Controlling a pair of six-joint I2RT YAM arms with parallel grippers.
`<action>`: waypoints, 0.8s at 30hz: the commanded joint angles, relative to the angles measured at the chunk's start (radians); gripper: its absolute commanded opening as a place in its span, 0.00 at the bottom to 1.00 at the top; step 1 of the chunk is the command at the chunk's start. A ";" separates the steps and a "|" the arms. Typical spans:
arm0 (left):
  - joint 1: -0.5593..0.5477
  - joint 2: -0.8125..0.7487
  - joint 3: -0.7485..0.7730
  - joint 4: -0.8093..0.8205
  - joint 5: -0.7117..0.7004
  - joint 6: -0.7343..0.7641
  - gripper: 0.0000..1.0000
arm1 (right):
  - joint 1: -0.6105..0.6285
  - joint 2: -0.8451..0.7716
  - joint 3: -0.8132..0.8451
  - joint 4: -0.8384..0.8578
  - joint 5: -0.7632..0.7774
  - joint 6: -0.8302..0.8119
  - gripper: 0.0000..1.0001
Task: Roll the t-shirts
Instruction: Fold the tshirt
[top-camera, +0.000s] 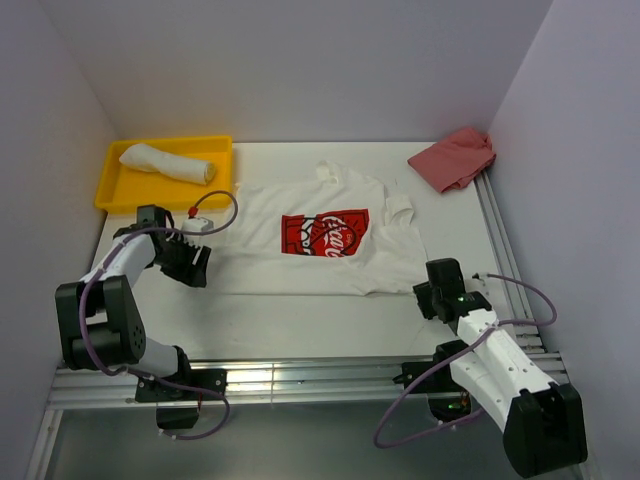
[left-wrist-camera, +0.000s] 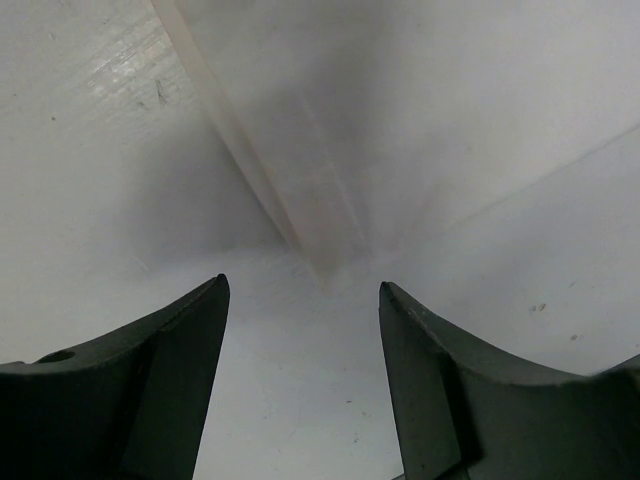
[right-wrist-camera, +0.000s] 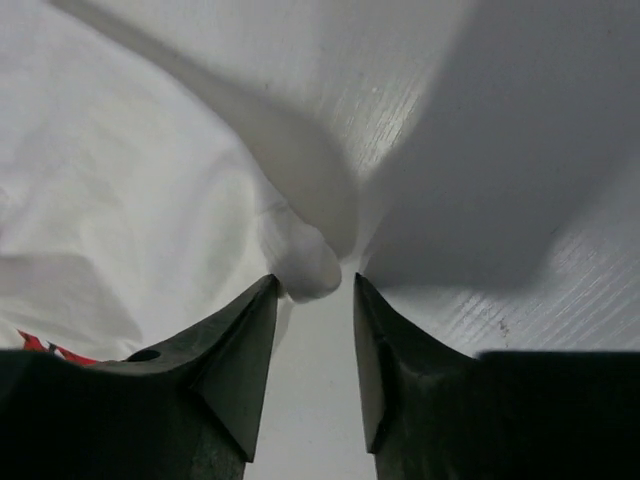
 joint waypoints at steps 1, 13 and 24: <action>0.002 0.022 0.002 0.032 0.010 0.003 0.67 | -0.021 0.031 0.006 0.044 0.040 -0.014 0.42; 0.001 0.115 0.019 0.078 -0.011 -0.031 0.62 | -0.038 0.098 0.184 -0.059 0.121 -0.211 0.09; 0.001 0.181 0.055 0.082 -0.010 -0.054 0.51 | -0.036 0.271 0.360 -0.160 0.204 -0.434 0.11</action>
